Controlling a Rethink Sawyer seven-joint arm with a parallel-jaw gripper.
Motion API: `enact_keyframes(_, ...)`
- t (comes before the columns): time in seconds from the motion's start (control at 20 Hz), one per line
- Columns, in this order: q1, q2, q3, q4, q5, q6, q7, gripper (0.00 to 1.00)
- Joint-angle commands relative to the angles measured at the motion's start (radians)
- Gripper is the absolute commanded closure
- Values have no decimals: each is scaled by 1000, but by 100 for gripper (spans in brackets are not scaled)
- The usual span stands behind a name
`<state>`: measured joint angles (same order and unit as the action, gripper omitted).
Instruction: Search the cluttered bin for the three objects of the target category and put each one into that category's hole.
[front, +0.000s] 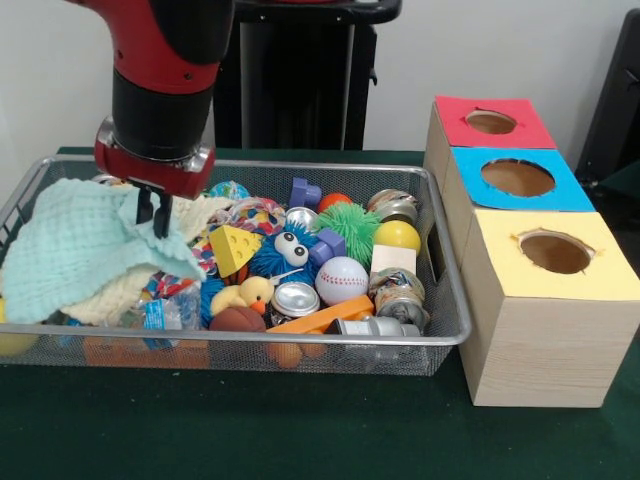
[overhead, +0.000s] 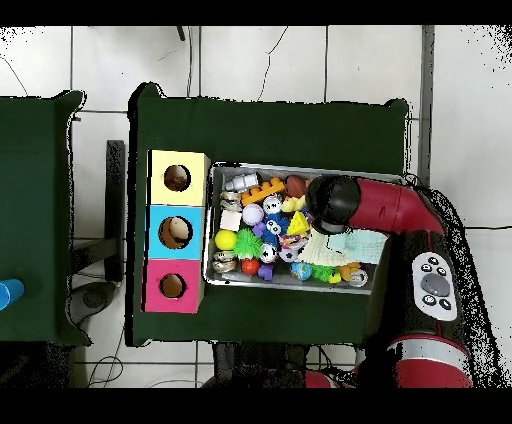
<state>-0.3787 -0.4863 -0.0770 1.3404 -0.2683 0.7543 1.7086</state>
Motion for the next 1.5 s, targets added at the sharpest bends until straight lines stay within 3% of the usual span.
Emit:
enact_keyframes(0.05, -31, 0, 101, -32, -44, 109, -149, 100)
enact_keyframes(0.2, -41, 19, 93, -72, -80, 53, -165, 100)
enact_keyframes(0.75, -58, 74, 91, -162, -132, 62, -186, 100)
enact_keyframes(1.0, -63, 92, 100, -172, -150, 48, -174, 100)
enact_keyframes(1.15, -70, 86, 112, -140, -143, 42, -169, 100)
enact_keyframes(1.2, -74, 81, 117, -124, -137, 45, -167, 0)
enact_keyframes(1.5, -71, 73, 120, -99, -122, 78, -161, 0)
